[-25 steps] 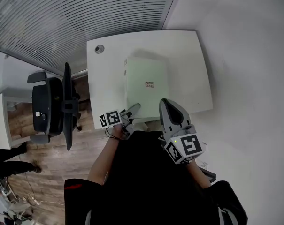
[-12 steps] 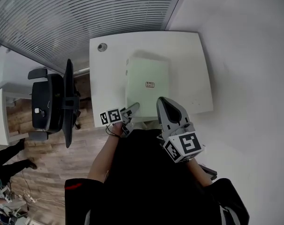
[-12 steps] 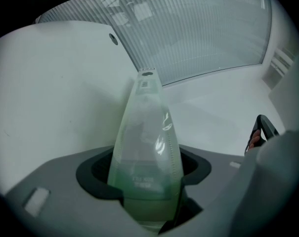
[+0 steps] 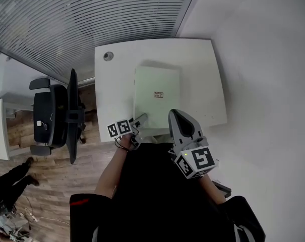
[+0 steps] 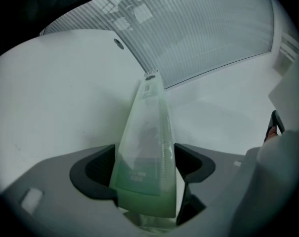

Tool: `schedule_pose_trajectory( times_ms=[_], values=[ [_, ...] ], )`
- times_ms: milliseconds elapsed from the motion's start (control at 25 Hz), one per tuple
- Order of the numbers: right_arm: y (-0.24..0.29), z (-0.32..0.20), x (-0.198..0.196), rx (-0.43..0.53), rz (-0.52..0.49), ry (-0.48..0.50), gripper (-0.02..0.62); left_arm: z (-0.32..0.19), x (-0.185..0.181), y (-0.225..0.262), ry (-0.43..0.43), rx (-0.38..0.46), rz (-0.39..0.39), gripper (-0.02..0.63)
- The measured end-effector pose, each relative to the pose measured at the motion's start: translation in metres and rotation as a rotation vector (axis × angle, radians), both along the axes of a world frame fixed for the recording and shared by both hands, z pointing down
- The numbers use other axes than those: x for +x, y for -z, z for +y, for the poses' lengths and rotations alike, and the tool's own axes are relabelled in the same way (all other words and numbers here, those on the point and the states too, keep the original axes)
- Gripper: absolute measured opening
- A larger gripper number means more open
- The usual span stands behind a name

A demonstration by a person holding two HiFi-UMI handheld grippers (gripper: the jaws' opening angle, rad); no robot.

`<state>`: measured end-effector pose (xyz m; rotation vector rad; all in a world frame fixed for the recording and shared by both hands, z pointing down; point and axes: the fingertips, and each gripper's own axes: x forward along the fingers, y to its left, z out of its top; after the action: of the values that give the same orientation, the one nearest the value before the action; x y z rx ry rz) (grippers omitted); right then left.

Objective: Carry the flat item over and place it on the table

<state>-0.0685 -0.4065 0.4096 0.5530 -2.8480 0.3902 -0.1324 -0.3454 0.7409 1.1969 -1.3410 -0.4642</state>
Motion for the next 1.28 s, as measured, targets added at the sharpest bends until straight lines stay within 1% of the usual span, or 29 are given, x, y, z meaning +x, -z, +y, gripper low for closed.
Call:
schedule_pose_trajectory(
  times_ms=[240,560,680,920,1000,1080,1120,1200,1280],
  values=[
    [-0.002,-0.006,0.003,-0.013,0.0,-0.031,0.002,0.0,-0.005,-0.004,-0.002,-0.028,-0.032,0.368],
    [-0.001,-0.009,0.001,-0.013,0.008,-0.042,0.002,0.005,-0.009,-0.016,-0.009,-0.074,-0.038,0.379],
    [-0.001,-0.008,0.0,-0.014,0.019,-0.04,0.002,0.004,-0.009,-0.015,-0.012,-0.071,-0.034,0.379],
    [-0.002,-0.002,-0.006,-0.003,0.024,-0.017,0.002,0.004,-0.007,-0.017,-0.031,-0.088,-0.055,0.379],
    [-0.001,-0.001,-0.007,-0.002,0.025,-0.011,0.002,0.005,-0.009,-0.018,-0.046,-0.124,-0.099,0.379],
    [0.0,-0.002,-0.007,-0.001,0.022,-0.011,0.002,0.004,-0.011,-0.017,-0.09,-0.162,-0.183,0.374],
    [0.001,-0.002,-0.007,-0.001,0.021,-0.012,0.002,0.002,-0.01,-0.016,-0.12,-0.168,-0.217,0.371],
    [0.0,-0.001,-0.006,-0.001,0.018,-0.011,0.002,-0.002,-0.005,-0.015,-0.172,-0.17,-0.254,0.367],
    [0.0,0.0,-0.006,-0.001,0.014,-0.009,0.002,-0.003,-0.004,-0.015,-0.19,-0.172,-0.269,0.367]
  ],
)
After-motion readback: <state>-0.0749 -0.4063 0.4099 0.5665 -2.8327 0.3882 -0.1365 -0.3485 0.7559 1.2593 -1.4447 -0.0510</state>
